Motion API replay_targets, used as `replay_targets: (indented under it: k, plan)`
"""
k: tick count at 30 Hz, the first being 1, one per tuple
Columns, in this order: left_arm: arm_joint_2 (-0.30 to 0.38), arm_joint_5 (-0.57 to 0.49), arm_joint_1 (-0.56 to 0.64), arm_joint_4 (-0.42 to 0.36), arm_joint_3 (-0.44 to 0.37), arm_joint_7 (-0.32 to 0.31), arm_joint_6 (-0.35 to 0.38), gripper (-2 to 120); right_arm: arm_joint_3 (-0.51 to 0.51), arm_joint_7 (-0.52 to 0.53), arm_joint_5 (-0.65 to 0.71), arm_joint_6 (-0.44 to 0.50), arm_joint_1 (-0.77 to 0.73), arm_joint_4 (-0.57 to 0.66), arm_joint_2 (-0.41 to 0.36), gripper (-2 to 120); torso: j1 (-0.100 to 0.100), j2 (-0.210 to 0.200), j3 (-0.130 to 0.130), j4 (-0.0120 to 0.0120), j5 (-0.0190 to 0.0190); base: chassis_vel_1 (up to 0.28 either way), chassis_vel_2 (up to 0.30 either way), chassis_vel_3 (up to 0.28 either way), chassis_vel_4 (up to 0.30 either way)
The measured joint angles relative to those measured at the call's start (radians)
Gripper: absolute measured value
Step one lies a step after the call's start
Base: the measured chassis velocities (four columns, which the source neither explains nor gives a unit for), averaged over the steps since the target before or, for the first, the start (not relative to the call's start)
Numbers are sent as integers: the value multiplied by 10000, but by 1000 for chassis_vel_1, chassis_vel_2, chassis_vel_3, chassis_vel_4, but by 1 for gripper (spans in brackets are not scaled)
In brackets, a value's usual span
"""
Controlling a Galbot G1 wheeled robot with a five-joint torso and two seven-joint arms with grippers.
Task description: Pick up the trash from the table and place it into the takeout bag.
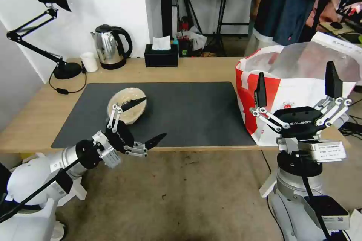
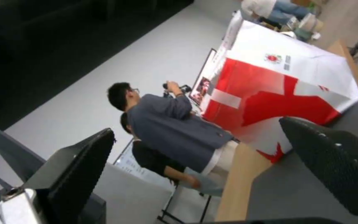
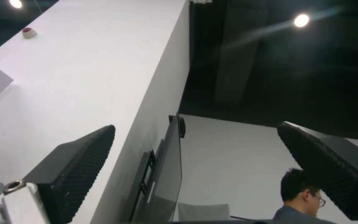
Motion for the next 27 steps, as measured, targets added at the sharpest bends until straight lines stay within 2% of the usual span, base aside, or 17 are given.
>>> replay_targets:
  k: [2,3,4,6,7,9,10,12,13,16,20,27]
  plan:
    - [-202,-553,-2,9,299,-697,-78,100,12,1,1,14,-17,-14,24,100,0,0,0,-1,0,0,0,0,0]
    - [-202,-553,-2,9,299,-697,-78,100,12,1,1,14,-17,-14,24,100,0,0,0,-1,0,0,0,0,0]
    - [-320,-841,27,-23,473,-1182,-53,100,18,2,1,21,-21,-19,36,100,0,0,0,-1,0,0,0,0,0]
    - [-1033,-1828,35,-430,1020,-2794,246,100,21,2,1,39,-33,-43,89,100,1,0,0,0,0,0,0,0,0]
    - [-1033,-1828,35,-430,1020,-2794,246,100,21,2,1,39,-33,-43,89,100,1,0,0,0,0,0,0,0,0]
    - [-1699,-2128,-135,-850,1245,-3669,435,100,10,0,-9,40,-33,-51,114,100,1,0,0,-2,2,0,0,0,0]
    - [-1699,-2128,-135,-850,1245,-3669,435,100,10,0,-9,40,-33,-51,114,100,1,0,0,-2,2,0,0,0,0]
    - [-2377,-2192,-238,-1402,1497,-4563,658,100,4,-6,-22,41,-27,-51,120,100,2,0,0,-1,3,0,0,0,0]
    - [-2377,-2192,-238,-1402,1497,-4563,658,100,4,-6,-22,41,-27,-51,120,100,2,0,0,-1,3,0,0,0,0]
    - [-3133,-2179,-134,-2125,1836,-5665,946,100,58,-10,-28,40,-45,-51,103,100,1,0,0,-1,2,0,0,0,0]
    - [-3663,-1996,101,-2560,2083,-6072,1115,100,61,-13,-33,40,-69,-48,105,100,1,0,0,0,2,0,0,0,0]
    - [-3935,-1800,253,-2718,2331,-6102,1127,100,45,-19,-46,38,-97,-23,117,100,2,0,0,0,2,0,0,0,0]
